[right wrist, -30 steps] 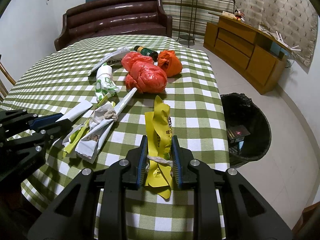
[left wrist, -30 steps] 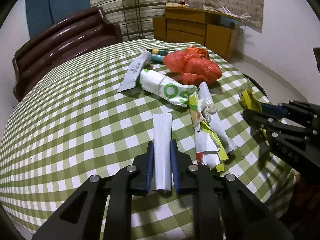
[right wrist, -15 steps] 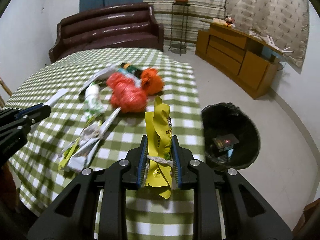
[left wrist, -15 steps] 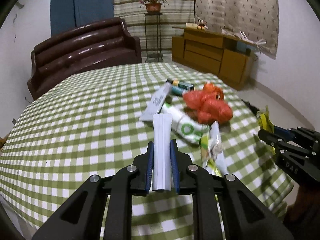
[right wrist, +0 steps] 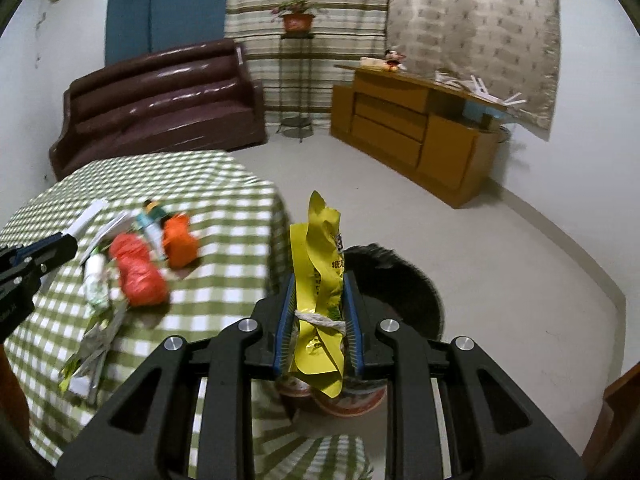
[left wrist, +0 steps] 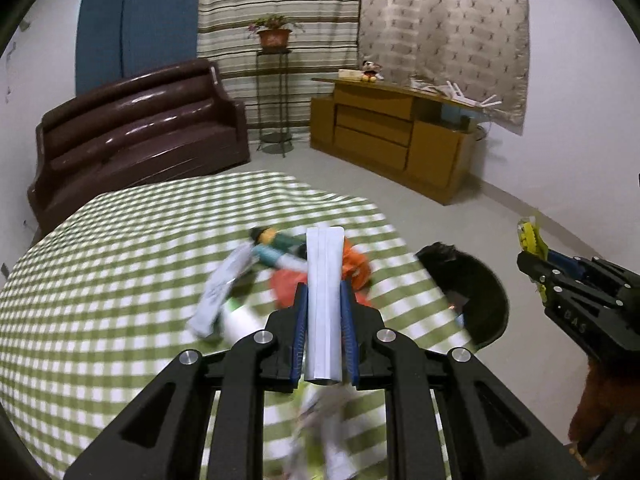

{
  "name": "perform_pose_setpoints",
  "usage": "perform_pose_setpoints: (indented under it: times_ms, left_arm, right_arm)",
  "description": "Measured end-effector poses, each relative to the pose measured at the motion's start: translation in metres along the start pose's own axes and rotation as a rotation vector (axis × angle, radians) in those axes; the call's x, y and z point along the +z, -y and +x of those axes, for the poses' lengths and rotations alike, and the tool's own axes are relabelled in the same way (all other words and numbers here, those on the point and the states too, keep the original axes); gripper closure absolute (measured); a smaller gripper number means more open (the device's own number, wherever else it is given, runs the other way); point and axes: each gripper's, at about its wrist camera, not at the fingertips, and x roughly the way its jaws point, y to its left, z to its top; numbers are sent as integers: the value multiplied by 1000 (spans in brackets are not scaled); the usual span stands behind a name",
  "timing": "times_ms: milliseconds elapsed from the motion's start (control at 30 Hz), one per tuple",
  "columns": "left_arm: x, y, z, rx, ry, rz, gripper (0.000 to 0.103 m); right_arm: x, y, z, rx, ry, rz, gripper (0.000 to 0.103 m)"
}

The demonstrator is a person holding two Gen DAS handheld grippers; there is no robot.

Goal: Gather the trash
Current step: 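Carry both items over the black bin and open both tools to drop them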

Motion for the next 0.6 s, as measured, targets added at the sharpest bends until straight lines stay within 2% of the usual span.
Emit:
perform_pose_setpoints:
  times_ms: [267, 600]
  left_arm:
    - [23, 48, 34, -33, 1, 39, 86]
    - [31, 88, 75, -49, -42, 77, 86]
  right_arm:
    - [3, 32, 20, -27, -8, 44, 80]
    - [0, 66, 43, -41, -29, 90, 80]
